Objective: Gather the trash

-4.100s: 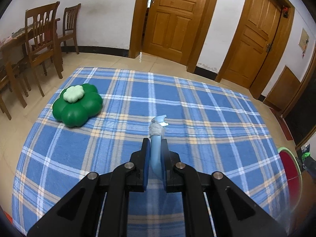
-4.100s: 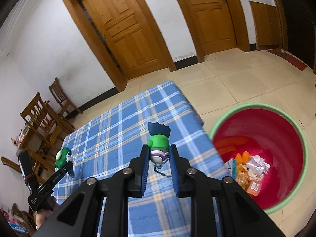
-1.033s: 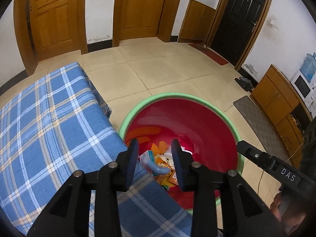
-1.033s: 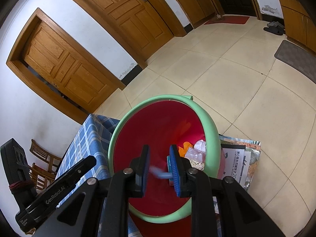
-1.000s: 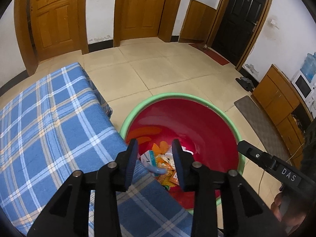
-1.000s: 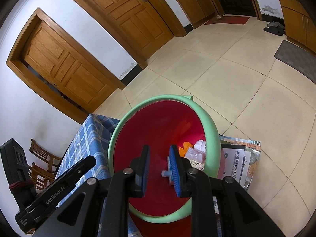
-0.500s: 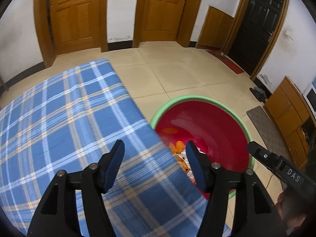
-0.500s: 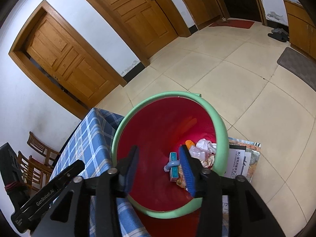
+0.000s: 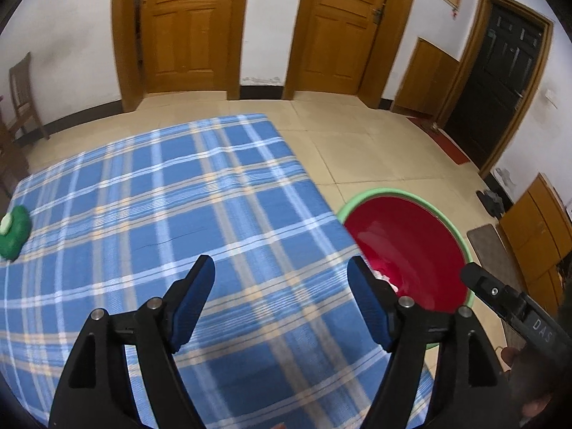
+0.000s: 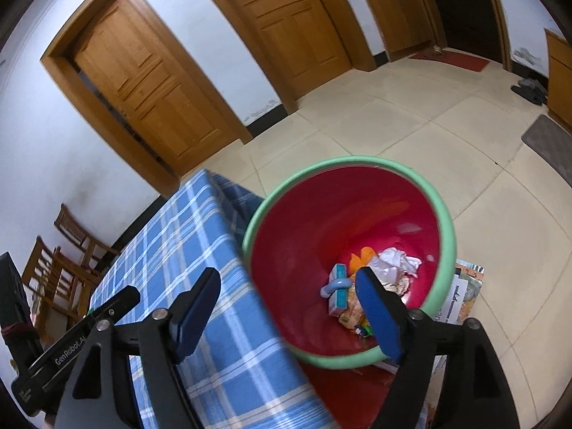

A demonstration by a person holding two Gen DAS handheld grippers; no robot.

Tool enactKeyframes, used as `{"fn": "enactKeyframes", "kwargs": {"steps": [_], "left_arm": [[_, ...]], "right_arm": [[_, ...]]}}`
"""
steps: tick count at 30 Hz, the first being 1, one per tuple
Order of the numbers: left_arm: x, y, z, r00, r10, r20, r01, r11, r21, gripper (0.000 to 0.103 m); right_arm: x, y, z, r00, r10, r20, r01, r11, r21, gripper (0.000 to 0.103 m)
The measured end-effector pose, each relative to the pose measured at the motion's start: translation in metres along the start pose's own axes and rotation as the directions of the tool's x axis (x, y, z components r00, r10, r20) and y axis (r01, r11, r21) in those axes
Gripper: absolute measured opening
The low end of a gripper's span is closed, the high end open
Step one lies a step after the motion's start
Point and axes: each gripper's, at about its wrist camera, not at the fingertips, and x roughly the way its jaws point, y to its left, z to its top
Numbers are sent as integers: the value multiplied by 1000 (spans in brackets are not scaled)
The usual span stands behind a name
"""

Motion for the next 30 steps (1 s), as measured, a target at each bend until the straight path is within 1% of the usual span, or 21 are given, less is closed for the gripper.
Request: {"fn": "enactKeyframes", "kwargs": {"steps": [8,11,15,18,30], "left_arm": [[-25,31,-10,998,64,26,-63,996,-66,77],[-35,41,-14,995,94,38,-91,992,-85,77],[-47,55,-21,991,127,47,-121,986,-113,77],[-53,64,-26,988,144,48,-137,982,-130,77],[-81,89,-45,979,195,61,-182,966,-183,79]], "right_arm": [[-6,33,-13,1000,26,-9,-26,997,-78,86],[-8,46,-20,999,38,-12,-39,994,-106,91],[-11,61,-29,999,49,-18,-51,989,-141,92],[-12,70,-35,999,50,-20,-53,985,-162,95],[-21,98,-54,998,59,-26,-64,970,-236,95]]}}
